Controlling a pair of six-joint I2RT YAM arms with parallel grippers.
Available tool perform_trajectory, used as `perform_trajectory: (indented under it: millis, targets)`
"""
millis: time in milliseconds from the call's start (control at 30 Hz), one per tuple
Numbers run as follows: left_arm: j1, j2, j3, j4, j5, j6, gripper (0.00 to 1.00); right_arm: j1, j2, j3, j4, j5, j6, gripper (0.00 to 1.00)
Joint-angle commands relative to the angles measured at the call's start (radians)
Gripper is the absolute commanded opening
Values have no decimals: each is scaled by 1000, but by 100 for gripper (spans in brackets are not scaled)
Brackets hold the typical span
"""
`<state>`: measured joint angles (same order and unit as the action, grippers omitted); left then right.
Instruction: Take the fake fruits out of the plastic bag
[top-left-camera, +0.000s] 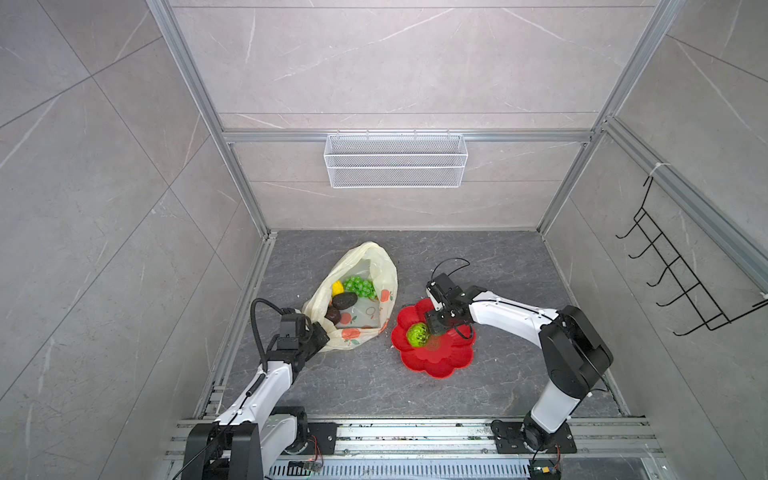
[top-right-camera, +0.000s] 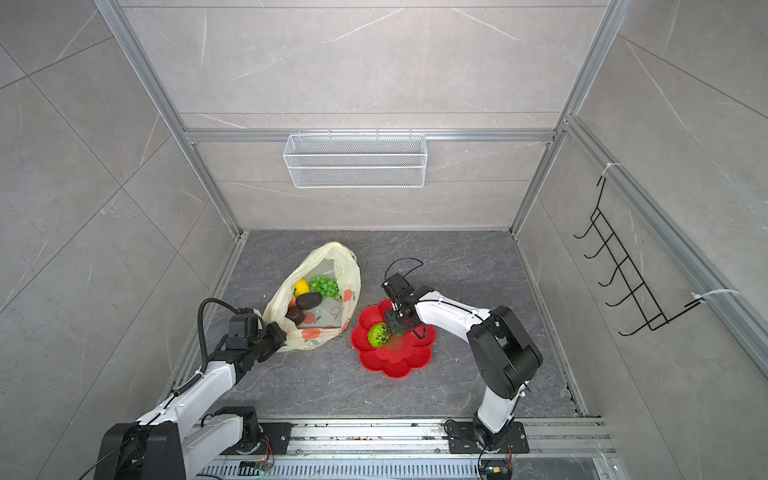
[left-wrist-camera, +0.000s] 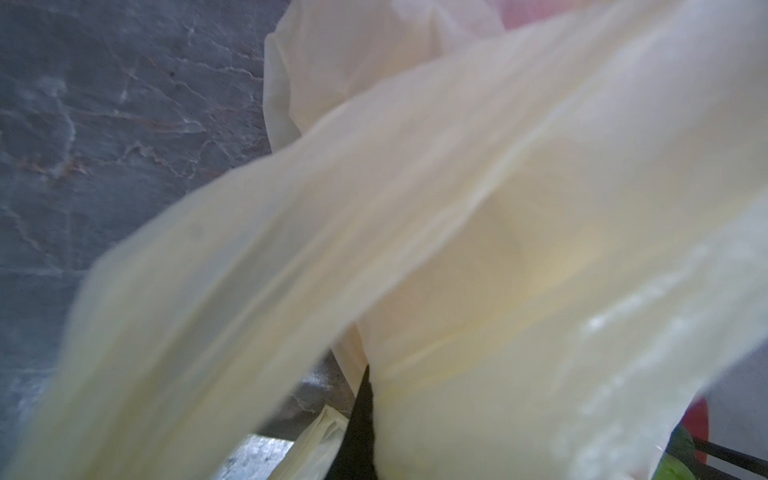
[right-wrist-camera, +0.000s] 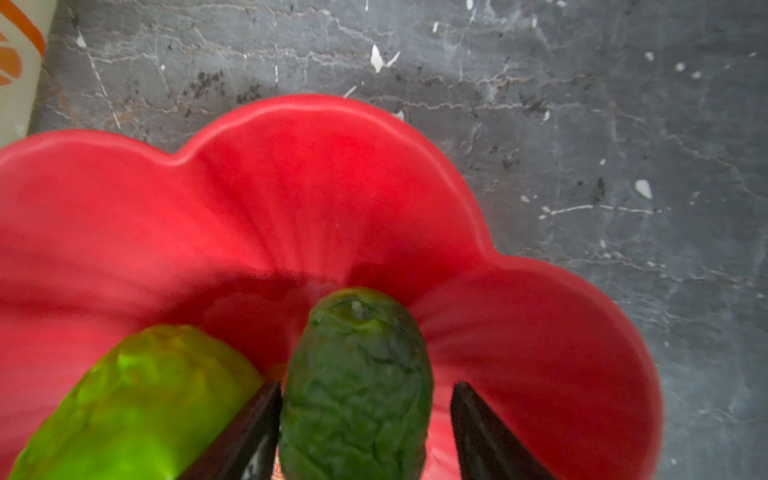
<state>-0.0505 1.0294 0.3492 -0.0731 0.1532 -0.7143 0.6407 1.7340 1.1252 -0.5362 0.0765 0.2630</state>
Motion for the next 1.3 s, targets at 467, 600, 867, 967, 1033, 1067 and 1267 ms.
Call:
perform_trajectory:
  millis: [467, 600, 867, 967, 1033, 1067, 1267]
  targets:
    - [-197, -130, 119, -313, -145, -95, 34, 245, -96, 183, 55, 107, 120, 65]
    - [-198, -213, 190, -507, -292, -92, 60, 268, -77, 202, 109, 92, 130, 65]
    - [-202, -231, 390, -634, -386, -36, 75, 275, -74, 197, 146, 70, 148, 65]
    - [-202, -131, 475, -626, -412, 37, 78, 277, -74, 190, 163, 61, 162, 65]
    - [-205, -20, 533, -623, -433, 83, 81, 277, -74, 178, 187, 50, 184, 65]
    - [-205, 45, 563, -625, -426, 97, 81, 277, -72, 173, 200, 48, 200, 65]
    - [-269, 302, 669, -588, -530, 140, 91, 277, -62, 152, 282, 47, 347, 66]
